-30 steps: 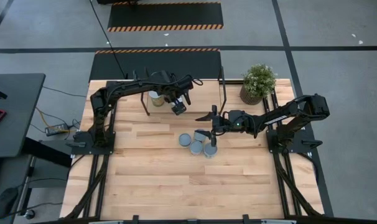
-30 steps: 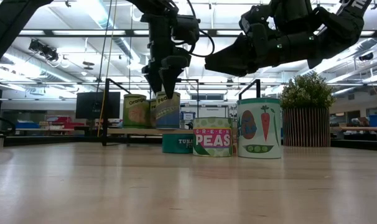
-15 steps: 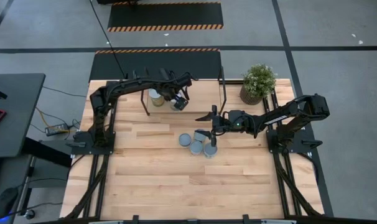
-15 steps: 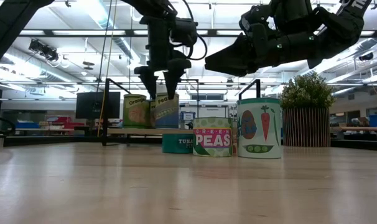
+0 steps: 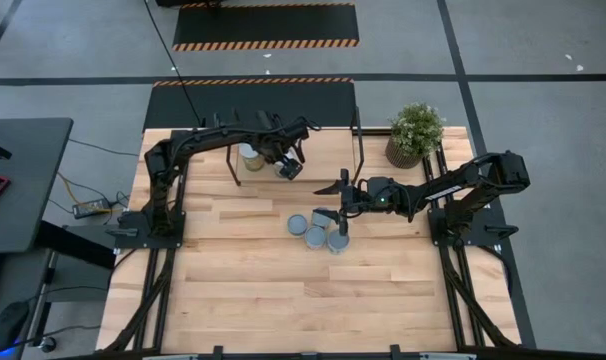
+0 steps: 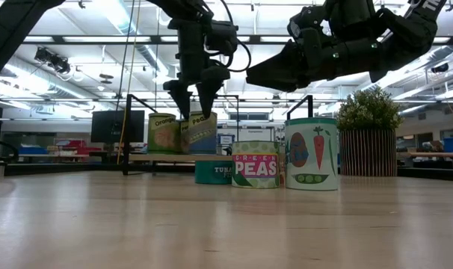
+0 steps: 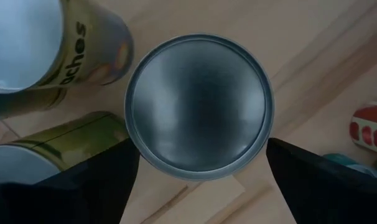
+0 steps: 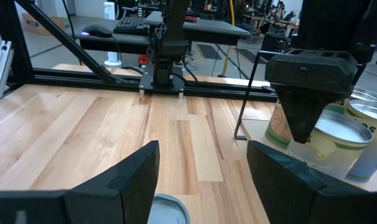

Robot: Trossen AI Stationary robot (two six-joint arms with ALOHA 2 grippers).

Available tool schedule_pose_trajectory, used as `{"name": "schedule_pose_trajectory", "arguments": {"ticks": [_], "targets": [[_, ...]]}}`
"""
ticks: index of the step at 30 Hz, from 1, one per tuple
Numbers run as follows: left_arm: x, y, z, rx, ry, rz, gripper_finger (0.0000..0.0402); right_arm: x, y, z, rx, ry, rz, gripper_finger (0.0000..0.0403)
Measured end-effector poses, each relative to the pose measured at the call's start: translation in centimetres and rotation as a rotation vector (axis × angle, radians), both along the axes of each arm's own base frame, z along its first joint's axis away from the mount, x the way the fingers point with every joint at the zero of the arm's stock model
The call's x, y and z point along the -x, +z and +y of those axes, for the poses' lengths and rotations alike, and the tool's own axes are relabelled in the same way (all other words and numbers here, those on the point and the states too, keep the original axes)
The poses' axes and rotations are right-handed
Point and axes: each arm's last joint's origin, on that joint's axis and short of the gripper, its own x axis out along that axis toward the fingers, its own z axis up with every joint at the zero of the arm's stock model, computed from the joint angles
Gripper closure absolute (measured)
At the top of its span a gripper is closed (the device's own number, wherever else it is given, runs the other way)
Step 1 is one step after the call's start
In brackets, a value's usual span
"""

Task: Pick and place cans onto a shelf
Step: Put the canned peas on the shelf

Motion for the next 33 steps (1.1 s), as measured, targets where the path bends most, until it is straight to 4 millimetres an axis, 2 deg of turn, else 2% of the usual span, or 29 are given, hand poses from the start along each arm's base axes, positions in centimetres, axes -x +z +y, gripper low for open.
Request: {"name": "schedule_pose_trajectory", "arguments": {"ticks": [19,25,30,33], "targets": [[-0.15,0.05,0.15,-0.034,0.000,-0.008,0.0047,0.00,0.00,0.00,0.000,0.000,0.000,0.0153],[-0.21,0.04,0.01,-0.024,-0.095,0.002,0.0046,0.00,0.00,0.00,0.000,0.000,0.000,0.0153],[-0.29,0.05,-0.14,-0.027,-0.108,0.003,0.0046,0.00,0.00,0.01,0.000,0.000,0.000,0.0153],[-0.28,0.05,-0.13,-0.030,-0.129,0.008,0.0027,0.00,0.01,0.00,0.000,0.000,-0.001,0.0153]]}}
